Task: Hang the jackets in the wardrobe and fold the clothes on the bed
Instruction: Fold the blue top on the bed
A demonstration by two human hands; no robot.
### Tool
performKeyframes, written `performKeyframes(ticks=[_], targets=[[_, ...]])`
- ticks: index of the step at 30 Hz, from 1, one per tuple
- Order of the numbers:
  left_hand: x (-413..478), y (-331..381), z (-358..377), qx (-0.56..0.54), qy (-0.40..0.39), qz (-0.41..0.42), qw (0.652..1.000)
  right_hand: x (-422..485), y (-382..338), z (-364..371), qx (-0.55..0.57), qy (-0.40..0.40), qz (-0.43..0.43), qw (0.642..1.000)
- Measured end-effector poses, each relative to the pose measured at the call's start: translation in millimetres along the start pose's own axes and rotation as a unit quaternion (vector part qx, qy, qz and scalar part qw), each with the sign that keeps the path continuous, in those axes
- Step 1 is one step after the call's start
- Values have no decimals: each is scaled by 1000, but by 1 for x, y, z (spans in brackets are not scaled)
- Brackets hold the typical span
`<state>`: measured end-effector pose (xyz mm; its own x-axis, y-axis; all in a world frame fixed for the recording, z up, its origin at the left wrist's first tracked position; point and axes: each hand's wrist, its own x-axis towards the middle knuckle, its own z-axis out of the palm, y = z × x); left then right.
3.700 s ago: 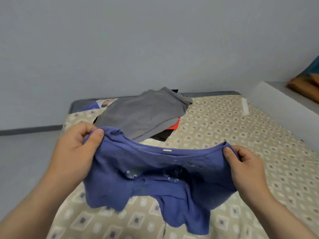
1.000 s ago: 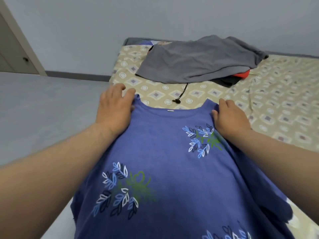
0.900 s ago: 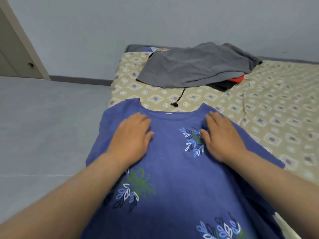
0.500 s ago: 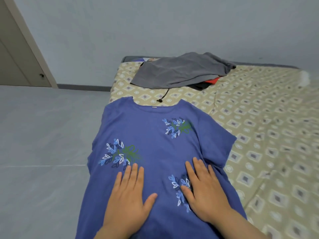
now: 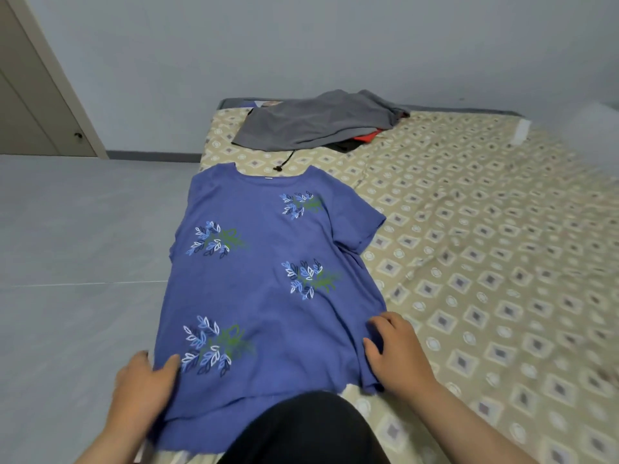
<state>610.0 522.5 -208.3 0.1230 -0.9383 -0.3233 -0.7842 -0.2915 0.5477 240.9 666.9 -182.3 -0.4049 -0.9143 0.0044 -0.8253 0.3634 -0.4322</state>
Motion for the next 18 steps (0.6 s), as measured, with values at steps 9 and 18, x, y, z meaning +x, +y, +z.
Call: performKeyframes(ticks=[9, 18], targets=[[-20, -31, -13, -317, -146, -231, 908, -59, 7, 2, 102, -88, 22, 991], [-17, -39, -22, -401, -69, -133, 904, -45, 4, -11, 281, -10, 167, 945]])
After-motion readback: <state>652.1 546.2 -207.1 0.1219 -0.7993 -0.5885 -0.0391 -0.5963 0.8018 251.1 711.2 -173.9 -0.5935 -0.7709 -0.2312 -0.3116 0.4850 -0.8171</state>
